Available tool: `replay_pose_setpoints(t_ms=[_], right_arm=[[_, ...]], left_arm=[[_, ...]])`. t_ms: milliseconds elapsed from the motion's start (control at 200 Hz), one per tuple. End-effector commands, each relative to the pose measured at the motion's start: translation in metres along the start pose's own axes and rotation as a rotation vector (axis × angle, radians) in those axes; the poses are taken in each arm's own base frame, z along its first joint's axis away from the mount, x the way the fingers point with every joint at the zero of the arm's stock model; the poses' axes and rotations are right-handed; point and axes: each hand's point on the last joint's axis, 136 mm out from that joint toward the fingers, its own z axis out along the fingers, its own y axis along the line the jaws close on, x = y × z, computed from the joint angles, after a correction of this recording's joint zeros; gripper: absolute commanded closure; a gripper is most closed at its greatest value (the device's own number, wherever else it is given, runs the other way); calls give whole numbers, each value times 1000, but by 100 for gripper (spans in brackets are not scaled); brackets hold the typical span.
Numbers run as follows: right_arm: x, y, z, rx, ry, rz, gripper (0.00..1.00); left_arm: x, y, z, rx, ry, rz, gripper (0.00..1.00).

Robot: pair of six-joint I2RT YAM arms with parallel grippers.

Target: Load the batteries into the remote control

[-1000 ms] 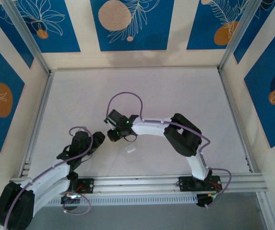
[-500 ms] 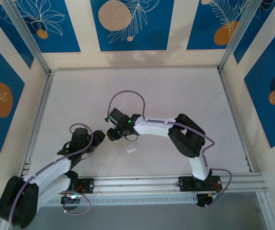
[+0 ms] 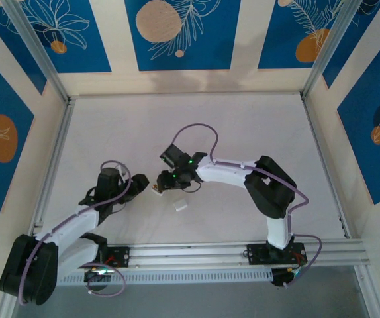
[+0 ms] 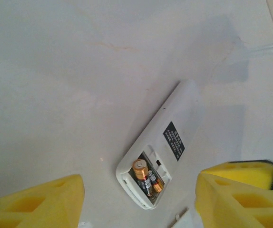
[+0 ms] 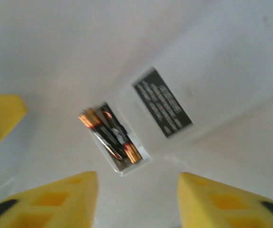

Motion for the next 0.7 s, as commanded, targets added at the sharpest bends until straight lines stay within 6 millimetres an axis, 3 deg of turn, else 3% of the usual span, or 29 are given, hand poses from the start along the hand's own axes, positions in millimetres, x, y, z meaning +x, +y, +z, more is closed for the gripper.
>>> replay_pose_setpoints(t_ms=[0,65,320,485,695], right_arm=[[17,12,-6,-47,80,190,41],[19,15,-7,-45,82,246,36],[17,20,-1,-39,77,460,32],[15,27,5,-29,81,521,26],[11,31,15,-7,72,566,26]], left_arm=[[-6,-8,-1,32,13,56,36],[-9,-6,-1,35,12,51,36],[-22,-6,1,84,6,12,36],[-27,4,-4,55,-25,10,36],[-27,8,-9,47,-52,17,35]])
